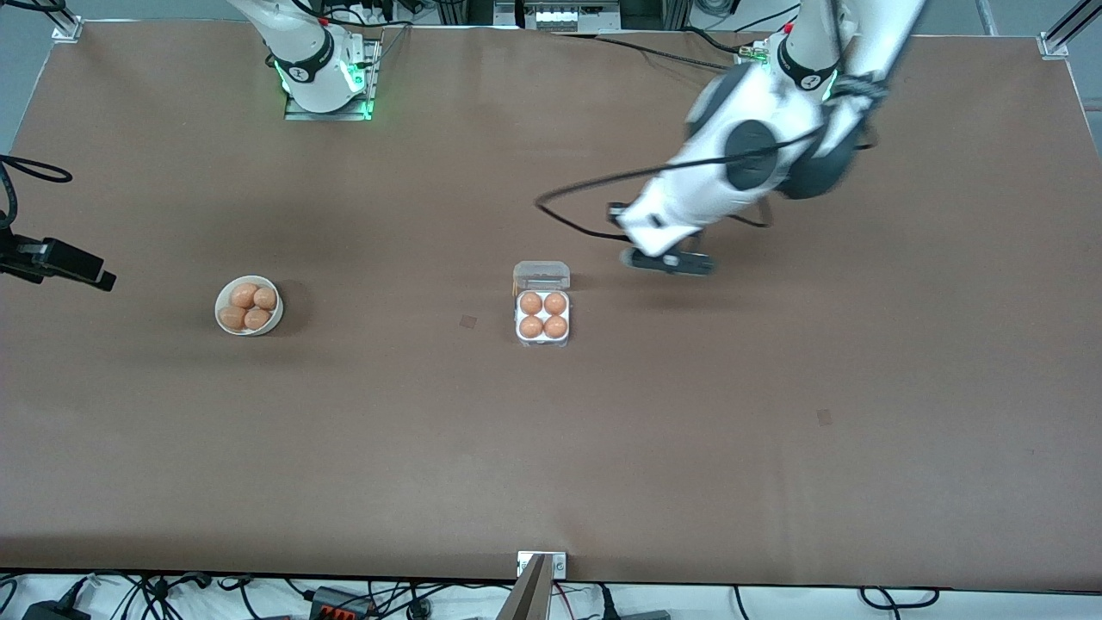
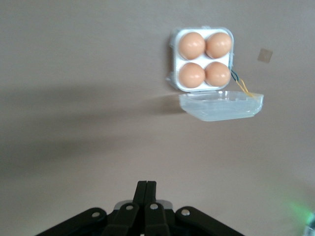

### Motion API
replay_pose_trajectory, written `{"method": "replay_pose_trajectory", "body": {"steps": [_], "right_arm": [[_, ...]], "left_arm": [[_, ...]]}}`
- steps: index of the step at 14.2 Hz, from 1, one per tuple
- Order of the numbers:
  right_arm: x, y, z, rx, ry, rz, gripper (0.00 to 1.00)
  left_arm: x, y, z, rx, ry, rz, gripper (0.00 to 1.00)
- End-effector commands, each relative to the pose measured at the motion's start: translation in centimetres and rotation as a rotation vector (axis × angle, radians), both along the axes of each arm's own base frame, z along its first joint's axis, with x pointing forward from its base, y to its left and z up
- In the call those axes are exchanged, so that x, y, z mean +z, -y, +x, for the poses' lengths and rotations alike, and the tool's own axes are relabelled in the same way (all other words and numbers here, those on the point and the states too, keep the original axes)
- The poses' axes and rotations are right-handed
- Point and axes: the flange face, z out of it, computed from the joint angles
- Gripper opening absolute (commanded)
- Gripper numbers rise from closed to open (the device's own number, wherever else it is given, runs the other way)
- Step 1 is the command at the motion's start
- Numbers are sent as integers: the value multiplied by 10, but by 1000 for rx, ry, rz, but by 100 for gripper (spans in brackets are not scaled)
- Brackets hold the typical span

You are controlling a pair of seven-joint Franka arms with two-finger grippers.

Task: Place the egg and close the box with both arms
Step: 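Withdraw the right gripper while the left gripper reaches the carton lid, then push the clear lid over the eggs with the left gripper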

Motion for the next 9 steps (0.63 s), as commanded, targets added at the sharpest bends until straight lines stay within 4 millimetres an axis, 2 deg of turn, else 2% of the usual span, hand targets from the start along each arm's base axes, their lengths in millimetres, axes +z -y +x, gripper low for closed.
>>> {"method": "replay_pose_trajectory", "body": {"steps": [1, 3, 6, 7, 9], "right_arm": [[5, -12, -34, 40, -12, -43, 100], [-6, -12, -45, 40, -3, -42, 100], [-17, -16, -64, 48, 10, -41, 100], [-20, -15, -68, 47, 13, -40, 100], [-19, -15, -74, 51, 17, -40, 100]], "left_arm": [[-34, 35, -7, 26, 42, 5, 1], [-52, 71, -29, 53, 63, 6, 1], [-89, 82, -32, 9, 151, 84, 1], [-101, 93, -39, 27, 166, 78, 1], [-113, 102, -41, 65, 183, 53, 1]]}}
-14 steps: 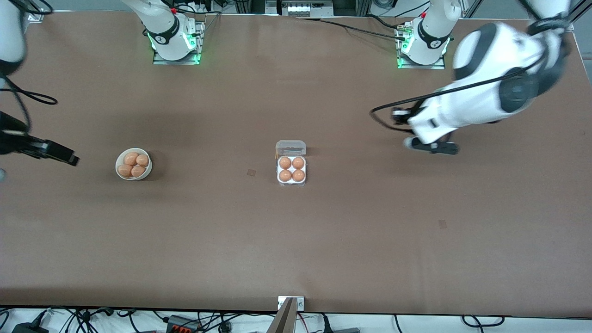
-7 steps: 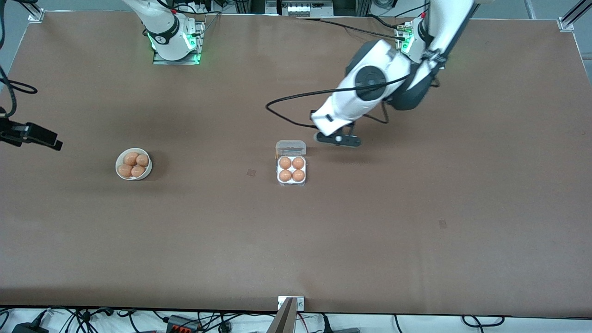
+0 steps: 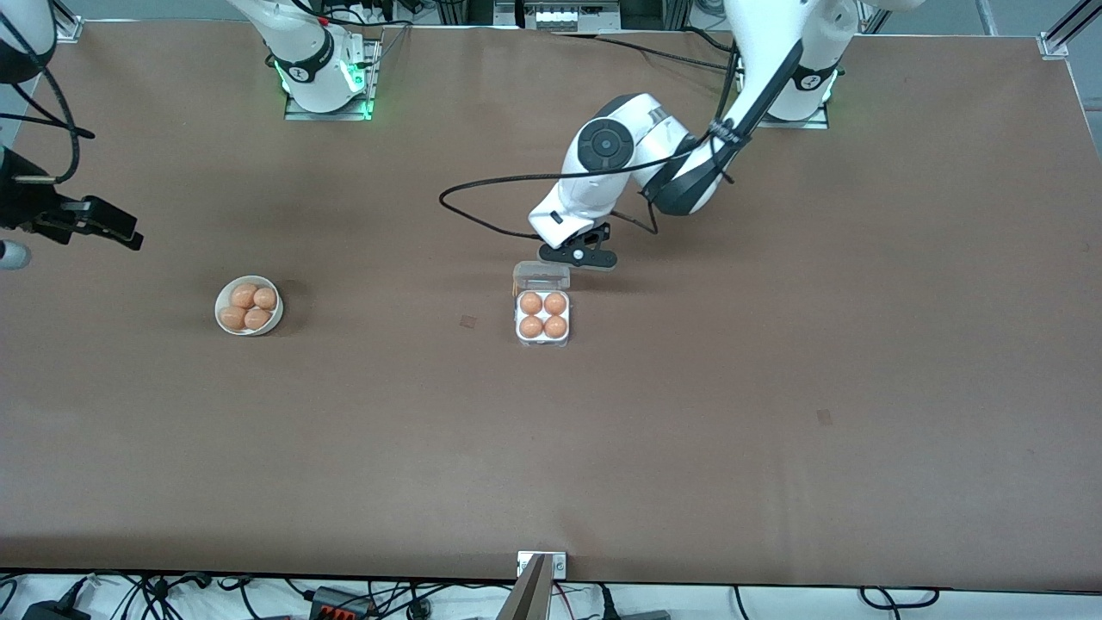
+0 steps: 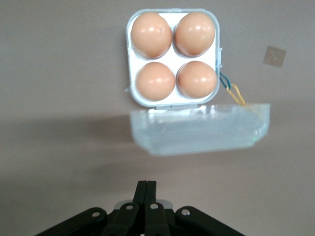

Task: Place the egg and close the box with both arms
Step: 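Push the clear lid over the eggs with the left gripper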

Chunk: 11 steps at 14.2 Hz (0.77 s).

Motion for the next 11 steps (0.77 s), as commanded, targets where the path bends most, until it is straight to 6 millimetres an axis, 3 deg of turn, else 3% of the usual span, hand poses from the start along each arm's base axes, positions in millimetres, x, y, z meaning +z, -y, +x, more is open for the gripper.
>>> {"method": "replay_pose_trajectory", "body": {"steps": [1, 5, 9, 11], "right_arm": [[2, -2, -17, 24, 26, -12, 100], [17, -1, -19, 23, 29, -10, 100], [26, 1, -20, 68, 28, -12, 100], [26, 1, -20, 68, 26, -10, 100]], "left_arm": [[-9, 12, 2, 26, 43, -23, 1], [6, 14, 15, 35, 72, -49, 1], [-17, 13, 33, -6, 179, -83, 1], [-14, 12, 37, -60, 237, -66, 1]]}}
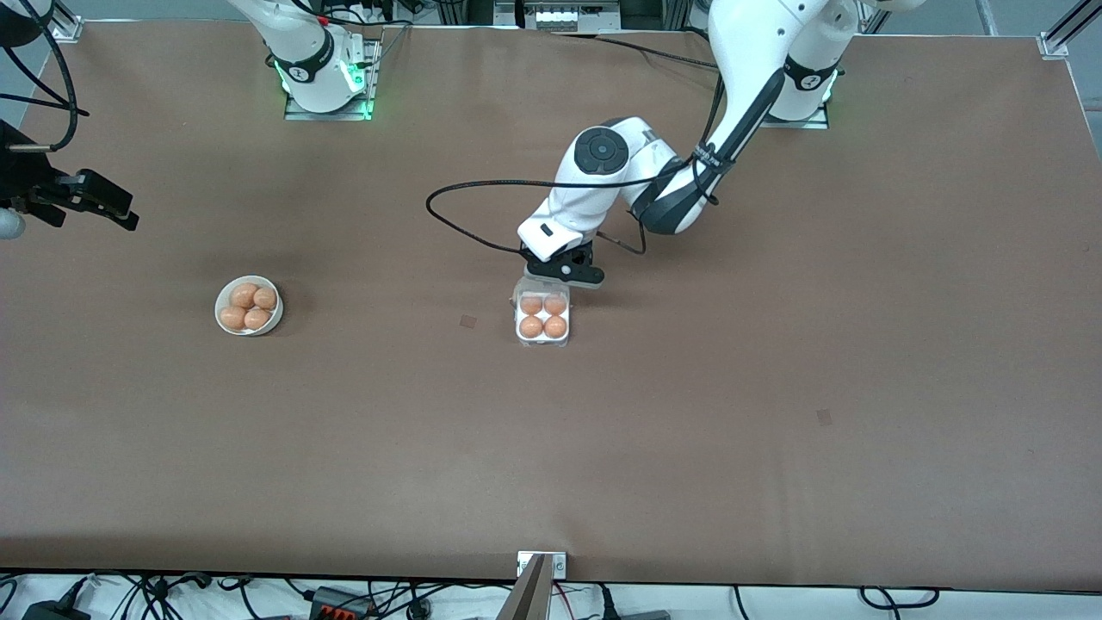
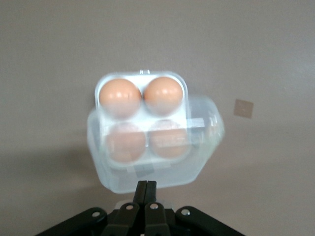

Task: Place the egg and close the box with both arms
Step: 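Push the clear lid over the eggs with the left gripper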

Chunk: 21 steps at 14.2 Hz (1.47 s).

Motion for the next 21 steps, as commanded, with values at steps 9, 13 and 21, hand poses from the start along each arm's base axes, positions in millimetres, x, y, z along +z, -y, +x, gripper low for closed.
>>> {"method": "replay_pose_trajectory", "body": {"steps": [9, 13, 21], "right_arm": [[5, 0, -2, 18, -5, -10, 100], [6, -3, -3, 20, -3, -10, 100], [8, -12, -6, 24, -3, -8, 100]], "left_arm": [[45, -25, 24, 67, 27, 77, 1], [89, -69, 13, 84, -111, 333, 1], [180, -206, 54, -138, -397, 510, 100]]}}
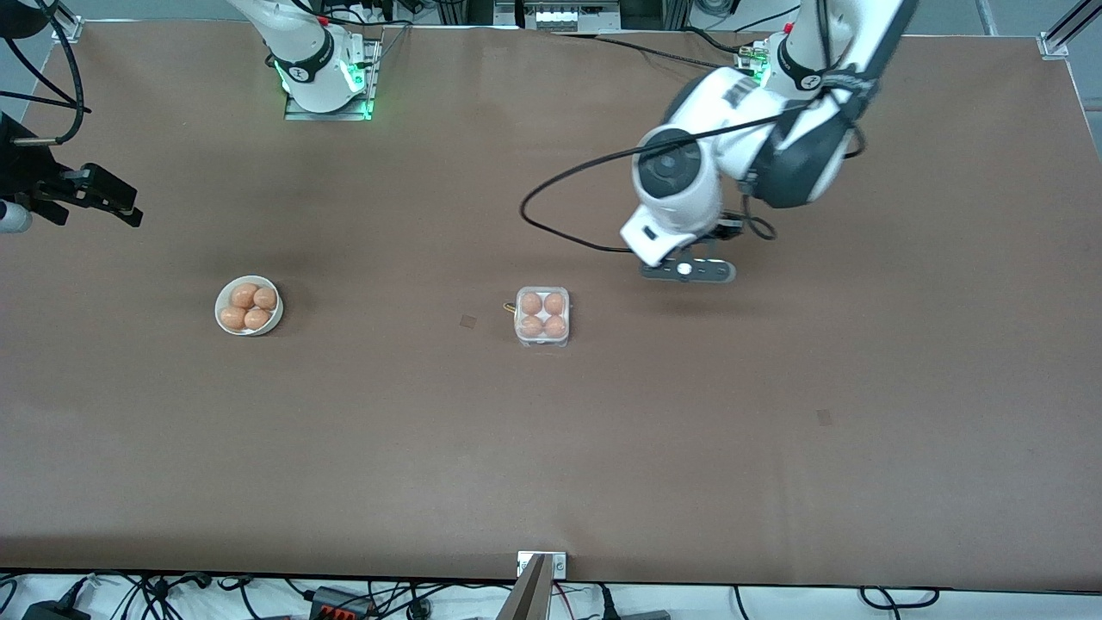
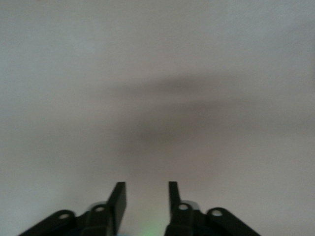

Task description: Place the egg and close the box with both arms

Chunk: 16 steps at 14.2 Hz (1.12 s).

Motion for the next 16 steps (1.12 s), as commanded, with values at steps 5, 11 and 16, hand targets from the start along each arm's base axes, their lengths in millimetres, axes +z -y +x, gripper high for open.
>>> {"method": "replay_pose_trajectory", "body": {"steps": [5, 11, 16], "right_arm": [[5, -5, -2, 11, 4, -12, 100], [11, -14, -1, 38, 10, -8, 100], [8, -6, -3, 16, -11, 1, 100]], "left_arm": [[114, -175, 35, 41, -99, -214, 100], [202, -261, 34, 149, 84, -278, 100], [199, -283, 9, 188, 311, -339, 100]]}}
